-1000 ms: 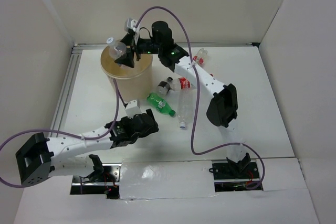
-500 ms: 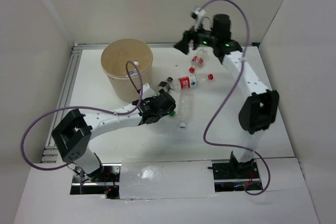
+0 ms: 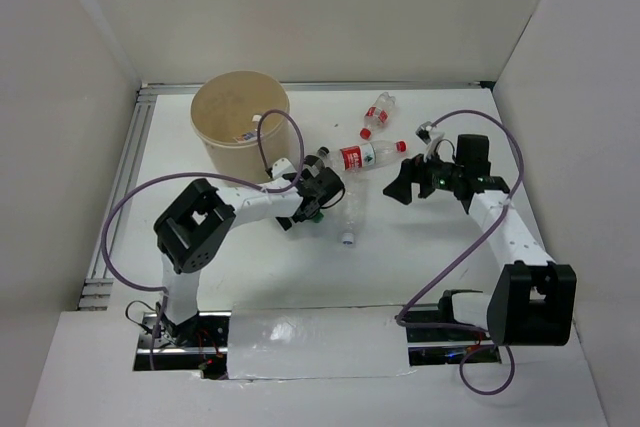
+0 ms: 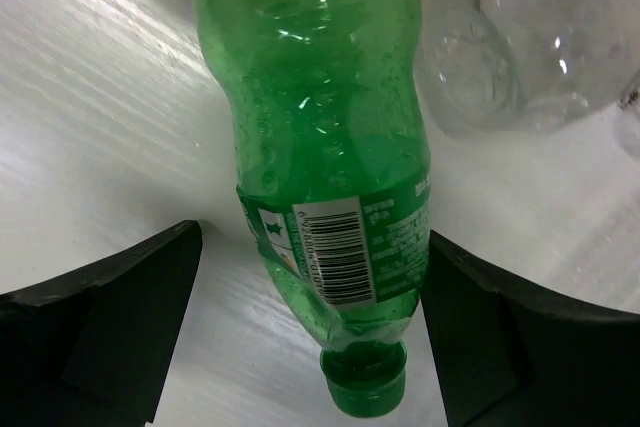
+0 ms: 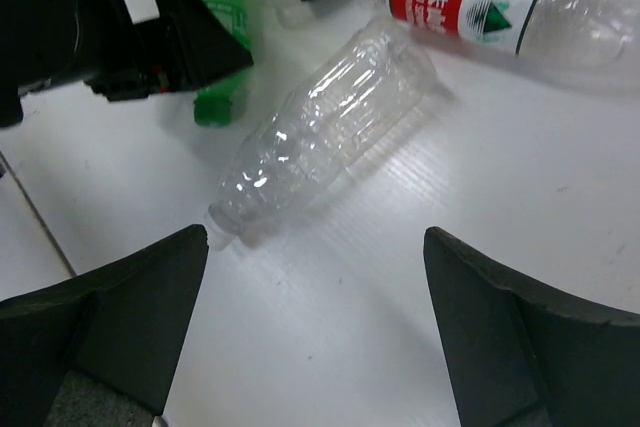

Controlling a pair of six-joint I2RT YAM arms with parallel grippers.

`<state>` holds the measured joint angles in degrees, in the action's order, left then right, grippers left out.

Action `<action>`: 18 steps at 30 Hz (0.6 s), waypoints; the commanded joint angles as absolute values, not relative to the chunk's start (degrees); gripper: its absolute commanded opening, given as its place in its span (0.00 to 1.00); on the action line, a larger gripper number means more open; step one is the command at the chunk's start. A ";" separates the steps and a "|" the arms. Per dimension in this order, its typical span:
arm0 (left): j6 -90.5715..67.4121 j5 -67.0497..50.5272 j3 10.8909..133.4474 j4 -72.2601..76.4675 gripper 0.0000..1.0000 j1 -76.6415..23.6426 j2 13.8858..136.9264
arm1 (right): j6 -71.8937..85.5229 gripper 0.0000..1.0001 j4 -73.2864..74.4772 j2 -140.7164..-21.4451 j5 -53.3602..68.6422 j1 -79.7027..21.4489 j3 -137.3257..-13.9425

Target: Put the plastic bottles in the bin

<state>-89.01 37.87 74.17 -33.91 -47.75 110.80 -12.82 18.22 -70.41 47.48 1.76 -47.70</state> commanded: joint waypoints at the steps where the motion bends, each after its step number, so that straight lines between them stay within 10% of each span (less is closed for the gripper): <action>1: -87.81 40.78 76.90 -35.16 0.96 -46.32 111.97 | -12.66 0.95 17.05 -67.68 49.75 2.55 -46.32; 13: -80.69 38.23 71.55 -31.56 0.17 -51.05 111.63 | -12.66 0.91 18.37 -72.42 51.24 -0.26 -49.39; 18: -66.40 38.49 70.40 -26.02 0.00 -58.52 100.59 | -12.05 0.81 18.37 -73.83 49.14 -2.20 -51.41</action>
<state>-76.75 38.70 70.81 -29.04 -53.58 108.49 -12.73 18.74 -73.08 49.80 -0.99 -47.94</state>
